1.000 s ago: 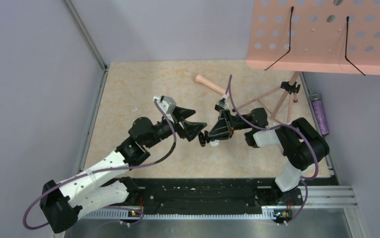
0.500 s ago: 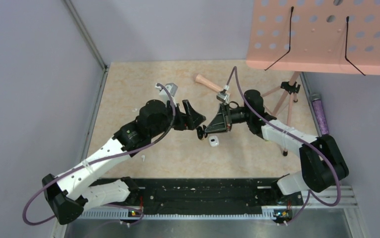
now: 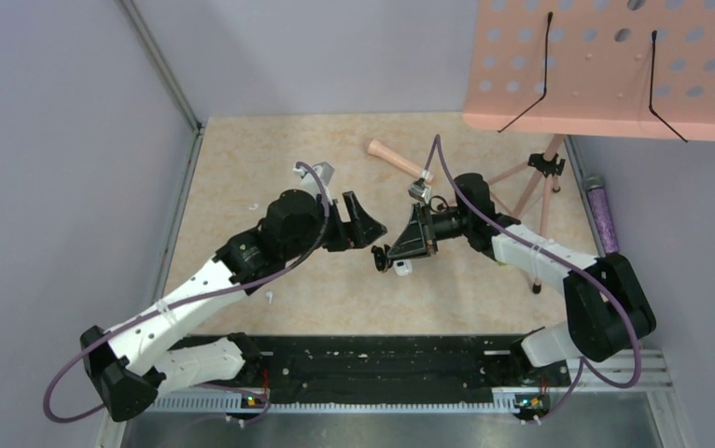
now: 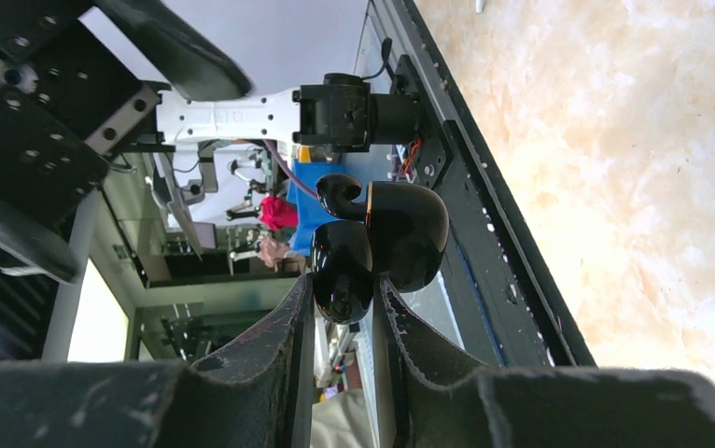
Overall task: Insert the wireless bluetooth earbuds into the charging case
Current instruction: Close the charging case with the earbuds inside.
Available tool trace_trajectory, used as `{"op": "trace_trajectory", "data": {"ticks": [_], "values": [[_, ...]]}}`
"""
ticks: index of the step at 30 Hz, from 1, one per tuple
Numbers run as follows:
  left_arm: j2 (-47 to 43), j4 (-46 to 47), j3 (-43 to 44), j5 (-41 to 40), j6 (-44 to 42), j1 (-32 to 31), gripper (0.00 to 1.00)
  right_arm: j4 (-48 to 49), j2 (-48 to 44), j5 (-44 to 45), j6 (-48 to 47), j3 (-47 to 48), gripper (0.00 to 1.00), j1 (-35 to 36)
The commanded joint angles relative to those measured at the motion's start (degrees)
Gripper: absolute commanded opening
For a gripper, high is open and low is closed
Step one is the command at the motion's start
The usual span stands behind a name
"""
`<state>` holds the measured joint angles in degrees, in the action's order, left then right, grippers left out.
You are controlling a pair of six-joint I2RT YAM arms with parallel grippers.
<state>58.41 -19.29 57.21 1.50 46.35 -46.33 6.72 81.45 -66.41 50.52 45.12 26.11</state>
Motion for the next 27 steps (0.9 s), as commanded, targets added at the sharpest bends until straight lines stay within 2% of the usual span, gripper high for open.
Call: {"op": "trace_trajectory", "data": {"ticks": [1, 10, 27], "values": [[2.42, -0.47, 1.03, 2.25, 0.73, -0.66, 0.85, 1.06, -0.33, 0.66, -0.34, 2.07, 0.00, -0.23], [4.70, 2.18, 0.10, 5.83, 2.41, -0.92, 0.86, 0.76, 0.00, 0.49, -0.43, 2.14, 0.00, -0.16], [8.34, 1.48, 0.41, 9.28, 2.28, -1.49, 0.83, 0.18, 0.23, 0.36, -0.92, 2.06, 0.00, -0.26]]}}
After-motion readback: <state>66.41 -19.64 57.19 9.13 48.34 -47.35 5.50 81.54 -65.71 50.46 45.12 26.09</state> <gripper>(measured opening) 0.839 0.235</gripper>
